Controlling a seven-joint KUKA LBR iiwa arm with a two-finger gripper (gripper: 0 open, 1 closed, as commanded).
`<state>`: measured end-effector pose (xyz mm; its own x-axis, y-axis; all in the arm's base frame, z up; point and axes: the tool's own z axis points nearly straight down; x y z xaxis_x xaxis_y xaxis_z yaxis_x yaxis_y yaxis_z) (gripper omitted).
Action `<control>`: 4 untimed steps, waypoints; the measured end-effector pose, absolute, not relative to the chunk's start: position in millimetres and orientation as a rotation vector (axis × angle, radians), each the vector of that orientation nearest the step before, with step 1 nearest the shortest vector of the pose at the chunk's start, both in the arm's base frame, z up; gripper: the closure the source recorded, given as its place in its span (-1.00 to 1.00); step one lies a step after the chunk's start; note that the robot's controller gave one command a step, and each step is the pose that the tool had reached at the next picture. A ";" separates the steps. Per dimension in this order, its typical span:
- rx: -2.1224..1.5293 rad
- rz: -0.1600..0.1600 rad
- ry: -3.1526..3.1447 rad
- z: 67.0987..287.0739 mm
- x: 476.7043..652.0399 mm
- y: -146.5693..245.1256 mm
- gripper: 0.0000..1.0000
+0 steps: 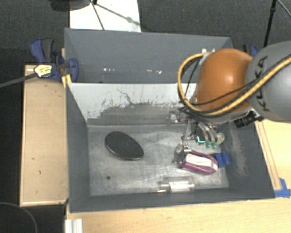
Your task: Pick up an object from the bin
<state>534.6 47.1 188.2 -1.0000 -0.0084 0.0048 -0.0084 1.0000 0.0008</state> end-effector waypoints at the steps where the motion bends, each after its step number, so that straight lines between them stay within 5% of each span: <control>1: -0.013 -0.001 -3.148 88.9 503.4 -28.8 -1.00; 2: -0.326 0.002 -3.130 100.7 505.6 -84.1 -1.00; 3: -0.516 -0.002 -3.097 100.2 499.1 -67.3 -1.00; 4: -0.603 -0.001 -3.083 69.8 493.8 -66.6 -1.00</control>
Offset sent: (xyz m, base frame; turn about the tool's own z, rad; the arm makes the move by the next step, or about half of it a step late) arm -0.0382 -0.0890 -0.1182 0.0195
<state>493.8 -66.6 69.8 -0.9264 0.3766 0.0006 0.3766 0.9264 0.0007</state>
